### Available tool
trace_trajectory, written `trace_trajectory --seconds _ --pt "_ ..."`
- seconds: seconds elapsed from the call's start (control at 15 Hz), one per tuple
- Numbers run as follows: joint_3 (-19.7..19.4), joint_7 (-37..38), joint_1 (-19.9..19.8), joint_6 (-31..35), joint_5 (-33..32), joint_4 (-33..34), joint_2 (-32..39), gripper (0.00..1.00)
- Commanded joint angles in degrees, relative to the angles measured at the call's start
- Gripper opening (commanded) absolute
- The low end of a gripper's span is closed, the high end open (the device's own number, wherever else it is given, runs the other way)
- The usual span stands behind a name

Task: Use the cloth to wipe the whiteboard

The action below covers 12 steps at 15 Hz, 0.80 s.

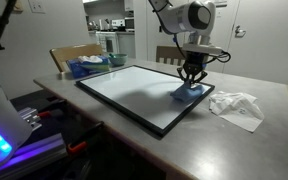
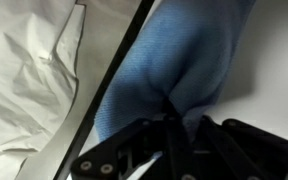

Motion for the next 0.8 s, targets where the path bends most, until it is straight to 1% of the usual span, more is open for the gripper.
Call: trace_trajectory --seconds 0.0,0.13,0.33,0.53,0.73 --pt "2.4 0.4 -2.1 7.1 3.6 -8.6 -0.6 0.02" --pt "2.4 0.4 -2.3 7.6 4.5 -10.9 -2.1 0.02" --pt "2.4 -0.4 -2.4 6.6 5.2 -13.6 -3.9 0.02" --pt "1.8 0.3 -1.9 6.2 4.9 -15.8 -5.4 0.02" --pt "0.8 1.3 -1.0 5.7 3.2 -17.6 -6.7 0.02"
